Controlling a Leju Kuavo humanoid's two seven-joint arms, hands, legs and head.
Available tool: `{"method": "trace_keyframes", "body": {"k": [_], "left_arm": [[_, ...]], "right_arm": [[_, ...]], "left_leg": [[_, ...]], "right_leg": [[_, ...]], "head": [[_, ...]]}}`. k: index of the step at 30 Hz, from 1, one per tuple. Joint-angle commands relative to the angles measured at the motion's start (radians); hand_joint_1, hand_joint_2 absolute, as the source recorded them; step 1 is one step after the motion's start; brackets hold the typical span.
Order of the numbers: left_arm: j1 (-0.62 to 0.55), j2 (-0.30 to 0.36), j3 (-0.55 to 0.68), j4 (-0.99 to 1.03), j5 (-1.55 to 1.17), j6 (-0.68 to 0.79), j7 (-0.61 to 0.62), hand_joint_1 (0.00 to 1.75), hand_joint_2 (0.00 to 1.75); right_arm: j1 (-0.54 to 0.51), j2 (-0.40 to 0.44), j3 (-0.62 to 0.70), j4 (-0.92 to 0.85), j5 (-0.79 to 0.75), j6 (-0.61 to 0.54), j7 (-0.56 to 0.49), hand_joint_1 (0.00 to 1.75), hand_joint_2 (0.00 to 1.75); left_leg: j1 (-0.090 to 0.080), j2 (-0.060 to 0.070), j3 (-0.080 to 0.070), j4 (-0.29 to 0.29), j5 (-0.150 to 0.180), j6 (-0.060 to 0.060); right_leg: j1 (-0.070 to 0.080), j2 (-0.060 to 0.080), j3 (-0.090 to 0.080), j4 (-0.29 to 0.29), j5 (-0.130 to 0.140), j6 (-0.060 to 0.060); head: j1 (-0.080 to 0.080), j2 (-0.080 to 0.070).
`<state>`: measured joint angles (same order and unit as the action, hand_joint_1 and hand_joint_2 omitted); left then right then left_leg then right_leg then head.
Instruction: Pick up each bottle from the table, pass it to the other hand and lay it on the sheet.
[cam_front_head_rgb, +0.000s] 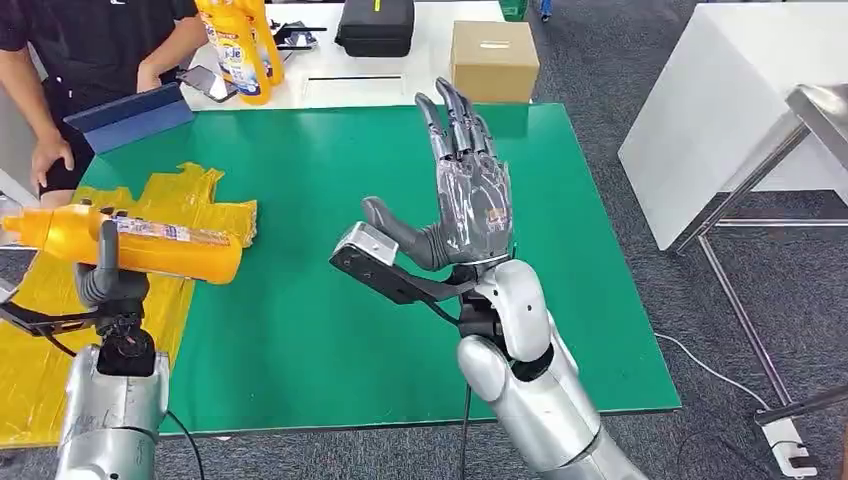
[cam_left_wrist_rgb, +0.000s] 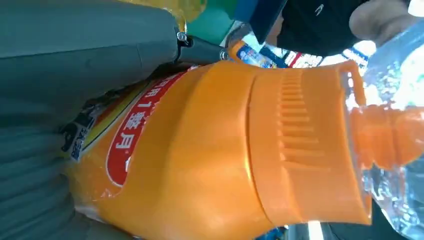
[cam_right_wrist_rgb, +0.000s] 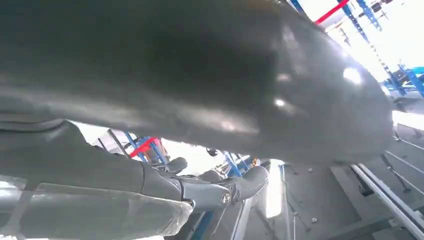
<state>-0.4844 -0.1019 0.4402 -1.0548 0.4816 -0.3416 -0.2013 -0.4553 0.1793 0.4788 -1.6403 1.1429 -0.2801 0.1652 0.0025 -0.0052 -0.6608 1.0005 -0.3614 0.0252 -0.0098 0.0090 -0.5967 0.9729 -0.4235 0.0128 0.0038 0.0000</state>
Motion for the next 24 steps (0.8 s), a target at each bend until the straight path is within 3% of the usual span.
{"method": "trace_keyframes", "body": {"k": [1,5,8,9,12,13,20,24], "left_arm": [[-0.110,0.090,0.022,0.097,-0.644,0.458,-0.256,1.75,1.75],[-0.045,0.080,-0.033,-0.016,-1.151,0.764,-0.232,1.75,1.75],[0.016,0.091,-0.129,-0.025,-1.701,0.970,-0.108,1.75,1.75],[0.016,0.093,-0.147,0.016,-1.773,1.010,-0.095,1.75,1.75],[0.014,0.117,-0.175,0.074,-1.833,1.040,-0.098,1.75,1.75],[0.016,0.121,-0.174,0.077,-1.843,1.040,-0.103,1.75,1.75],[0.020,0.135,-0.184,0.081,-1.899,1.040,-0.104,1.75,1.75],[0.020,0.135,-0.184,0.081,-1.899,1.040,-0.104,1.75,1.75]], "right_arm": [[0.001,-0.003,-0.004,0.046,0.014,0.026,-0.019,0.00,0.00],[-0.003,0.006,0.007,0.061,0.015,0.046,-0.034,0.00,0.00],[-0.045,0.019,0.006,0.116,-0.026,0.064,-0.054,0.00,0.00],[-0.069,0.024,0.000,0.151,-0.037,0.061,-0.059,0.00,0.00],[-0.075,0.021,-0.012,0.175,-0.051,0.048,-0.070,0.00,0.00],[-0.070,0.020,-0.014,0.173,-0.053,0.045,-0.073,0.00,0.00],[-0.059,0.022,-0.021,0.169,-0.054,0.041,-0.075,0.00,0.00],[-0.059,0.022,-0.021,0.169,-0.054,0.041,-0.075,0.00,0.00]], "left_leg": [[0.001,0.000,0.004,0.000,-0.002,-0.002],[0.001,0.000,0.003,0.000,-0.001,-0.002],[0.000,0.000,0.008,0.000,-0.004,-0.002],[0.001,0.001,0.004,-0.001,-0.001,-0.001],[-0.001,0.002,0.012,0.000,-0.005,-0.003],[0.000,0.000,0.004,-0.001,-0.001,-0.001],[0.000,0.001,0.009,-0.001,-0.004,-0.003],[0.000,-0.001,0.003,-0.001,-0.001,-0.002]], "right_leg": [[0.001,-0.001,0.005,0.000,-0.002,-0.001],[0.000,-0.001,0.004,0.000,-0.001,-0.001],[0.000,-0.002,0.008,0.000,-0.004,-0.001],[0.000,0.001,0.004,-0.001,-0.001,-0.001],[-0.002,0.001,0.012,0.000,-0.005,-0.001],[-0.001,0.001,0.004,0.000,-0.001,-0.001],[-0.001,0.000,0.009,0.000,-0.004,-0.002],[0.000,-0.001,0.004,0.000,-0.002,-0.001]], "head": [[0.000,0.000],[-0.001,0.000],[0.000,0.000],[0.000,0.000],[0.000,0.000],[0.000,0.000],[0.000,0.000],[0.000,0.000]]}}
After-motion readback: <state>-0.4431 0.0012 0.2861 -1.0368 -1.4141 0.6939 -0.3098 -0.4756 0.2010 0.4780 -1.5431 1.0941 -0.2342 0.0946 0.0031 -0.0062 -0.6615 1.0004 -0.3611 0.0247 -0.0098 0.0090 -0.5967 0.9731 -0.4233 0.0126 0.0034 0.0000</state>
